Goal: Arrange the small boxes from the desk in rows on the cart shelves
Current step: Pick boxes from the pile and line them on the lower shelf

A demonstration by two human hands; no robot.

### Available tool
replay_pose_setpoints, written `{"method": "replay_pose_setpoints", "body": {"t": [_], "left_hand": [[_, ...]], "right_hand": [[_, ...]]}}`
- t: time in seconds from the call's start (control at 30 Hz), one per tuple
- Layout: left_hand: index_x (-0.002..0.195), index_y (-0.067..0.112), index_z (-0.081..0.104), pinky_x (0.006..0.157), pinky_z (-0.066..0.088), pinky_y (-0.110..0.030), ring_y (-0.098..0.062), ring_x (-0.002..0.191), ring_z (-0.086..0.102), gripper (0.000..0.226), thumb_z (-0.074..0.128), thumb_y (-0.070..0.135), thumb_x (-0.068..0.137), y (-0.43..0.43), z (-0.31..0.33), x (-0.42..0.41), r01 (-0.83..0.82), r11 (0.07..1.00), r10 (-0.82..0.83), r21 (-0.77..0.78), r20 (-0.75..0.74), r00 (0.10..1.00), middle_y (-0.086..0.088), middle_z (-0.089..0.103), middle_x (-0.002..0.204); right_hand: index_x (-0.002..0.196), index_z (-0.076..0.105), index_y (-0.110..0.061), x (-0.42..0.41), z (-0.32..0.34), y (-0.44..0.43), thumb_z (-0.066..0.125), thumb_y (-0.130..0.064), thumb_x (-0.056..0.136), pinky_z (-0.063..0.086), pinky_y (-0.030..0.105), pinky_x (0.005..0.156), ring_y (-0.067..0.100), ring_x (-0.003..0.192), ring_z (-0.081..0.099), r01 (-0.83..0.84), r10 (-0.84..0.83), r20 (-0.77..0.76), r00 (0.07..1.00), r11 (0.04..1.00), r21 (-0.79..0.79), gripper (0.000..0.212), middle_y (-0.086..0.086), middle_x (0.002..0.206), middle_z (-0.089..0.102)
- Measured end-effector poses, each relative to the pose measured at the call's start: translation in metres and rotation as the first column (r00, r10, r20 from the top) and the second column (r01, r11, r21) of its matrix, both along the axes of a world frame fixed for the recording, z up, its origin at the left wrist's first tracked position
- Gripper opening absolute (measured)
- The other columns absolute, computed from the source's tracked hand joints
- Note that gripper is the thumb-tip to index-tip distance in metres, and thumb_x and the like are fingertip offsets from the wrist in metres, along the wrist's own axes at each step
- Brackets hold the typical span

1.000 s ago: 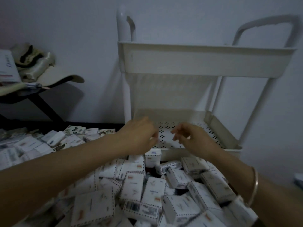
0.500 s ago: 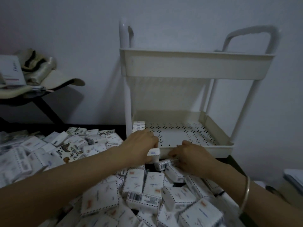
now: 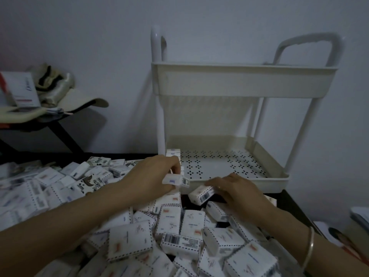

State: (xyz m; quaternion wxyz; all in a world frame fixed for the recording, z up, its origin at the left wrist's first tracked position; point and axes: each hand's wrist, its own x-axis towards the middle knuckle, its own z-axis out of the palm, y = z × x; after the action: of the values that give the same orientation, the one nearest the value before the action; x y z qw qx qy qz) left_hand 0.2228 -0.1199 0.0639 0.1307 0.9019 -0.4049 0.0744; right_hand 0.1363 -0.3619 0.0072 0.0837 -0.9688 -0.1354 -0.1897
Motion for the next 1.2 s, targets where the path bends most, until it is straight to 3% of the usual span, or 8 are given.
{"method": "replay_pose_setpoints", "body": {"t": [0.2, 0.37, 0.5, 0.63, 0.83, 1.0, 1.1, 1.2], "left_hand": [[0.092, 0.036, 0.055, 0.078, 0.05, -0.028, 0.001, 0.087, 0.053, 0.022, 0.072, 0.041, 0.079, 0.011, 0.0, -0.002, 0.021, 0.997, -0.018, -0.076, 0.029, 0.999, 0.02, 0.058, 0.091], [0.098, 0.035, 0.059, 0.077, 0.048, -0.024, 0.001, 0.088, 0.053, 0.025, 0.074, 0.038, 0.078, 0.014, 0.001, -0.003, 0.028, 0.992, -0.018, -0.126, 0.078, 0.997, 0.022, 0.056, 0.094], [0.101, 0.039, 0.058, 0.074, 0.045, -0.025, -0.001, 0.09, 0.053, 0.028, 0.074, 0.042, 0.078, 0.014, 0.002, -0.003, -0.039, 0.994, 0.055, -0.098, 0.165, 0.985, 0.024, 0.057, 0.095], [0.115, 0.033, 0.063, 0.086, 0.051, -0.034, -0.006, 0.098, 0.061, 0.037, 0.075, 0.04, 0.08, 0.01, 0.005, -0.003, -0.067, 0.984, 0.08, -0.164, 0.073, 0.994, 0.019, 0.064, 0.111], [0.104, 0.028, 0.068, 0.08, 0.051, -0.026, 0.003, 0.076, 0.056, 0.027, 0.077, 0.024, 0.079, -0.007, 0.01, 0.004, -0.041, 0.958, 0.031, -0.283, -0.04, 0.999, 0.013, 0.061, 0.104], [0.089, 0.022, 0.067, 0.07, 0.049, -0.026, -0.003, 0.078, 0.058, 0.042, 0.066, 0.061, 0.074, -0.035, 0.042, 0.01, -0.066, 0.955, 0.03, -0.288, -0.129, 0.991, 0.011, 0.061, 0.092], [0.084, 0.022, 0.065, 0.069, 0.041, -0.026, -0.005, 0.078, 0.057, 0.024, 0.066, 0.045, 0.087, -0.054, 0.068, 0.03, -0.076, 0.982, 0.085, -0.175, 0.042, 0.996, 0.008, 0.064, 0.093], [0.114, 0.021, 0.059, 0.081, 0.044, -0.028, -0.019, 0.103, 0.057, 0.03, 0.069, 0.025, 0.086, -0.075, 0.082, 0.059, -0.107, 0.993, 0.099, 0.051, 0.143, 0.985, -0.002, 0.057, 0.118]], "right_hand": [[0.122, 0.044, -0.043, -0.014, 0.012, 0.001, 0.046, -0.006, 0.097, 0.056, 0.036, 0.065, 0.014, 0.082, 0.069, -0.074, 0.076, 0.003, 0.997, 0.951, 0.299, 0.045, -0.012, 0.106, 0.071], [0.116, 0.056, -0.017, -0.021, 0.025, 0.012, 0.038, 0.01, 0.097, 0.056, 0.032, 0.085, 0.009, 0.109, 0.064, -0.021, 0.198, -0.12, 0.973, 0.591, 0.806, 0.038, -0.009, 0.114, 0.067], [0.112, 0.057, -0.016, -0.022, 0.03, 0.018, 0.05, -0.009, 0.098, 0.053, 0.026, 0.07, 0.011, 0.076, 0.063, 0.008, 0.179, -0.104, 0.978, 0.469, 0.883, 0.018, -0.011, 0.079, 0.066], [0.113, 0.054, -0.016, -0.019, 0.031, 0.02, 0.061, -0.01, 0.091, 0.059, 0.034, 0.068, 0.021, 0.088, 0.071, 0.049, 0.192, -0.128, 0.973, 0.372, 0.927, 0.023, 0.003, 0.109, 0.066], [0.117, 0.05, -0.027, -0.01, 0.026, 0.016, 0.059, -0.004, 0.092, 0.06, 0.037, 0.065, 0.02, 0.092, 0.069, 0.079, 0.123, -0.14, 0.983, 0.406, 0.911, 0.035, 0.001, 0.123, 0.056], [0.14, 0.025, -0.049, 0.003, 0.023, 0.003, 0.062, -0.004, 0.089, 0.058, 0.036, 0.08, 0.013, 0.093, 0.067, 0.071, 0.032, -0.108, 0.994, 0.571, 0.818, 0.077, -0.013, 0.117, 0.061], [0.122, 0.036, -0.034, 0.014, 0.023, -0.006, 0.067, -0.01, 0.086, 0.058, 0.038, 0.08, 0.009, 0.09, 0.068, 0.13, -0.054, -0.12, 0.991, 0.563, 0.816, 0.054, -0.007, 0.109, 0.068], [0.111, 0.046, -0.026, 0.022, 0.026, -0.012, 0.068, -0.017, 0.086, 0.059, 0.034, 0.072, 0.008, 0.086, 0.066, 0.177, -0.142, -0.114, 0.983, 0.596, 0.783, 0.035, -0.01, 0.103, 0.065]]}}
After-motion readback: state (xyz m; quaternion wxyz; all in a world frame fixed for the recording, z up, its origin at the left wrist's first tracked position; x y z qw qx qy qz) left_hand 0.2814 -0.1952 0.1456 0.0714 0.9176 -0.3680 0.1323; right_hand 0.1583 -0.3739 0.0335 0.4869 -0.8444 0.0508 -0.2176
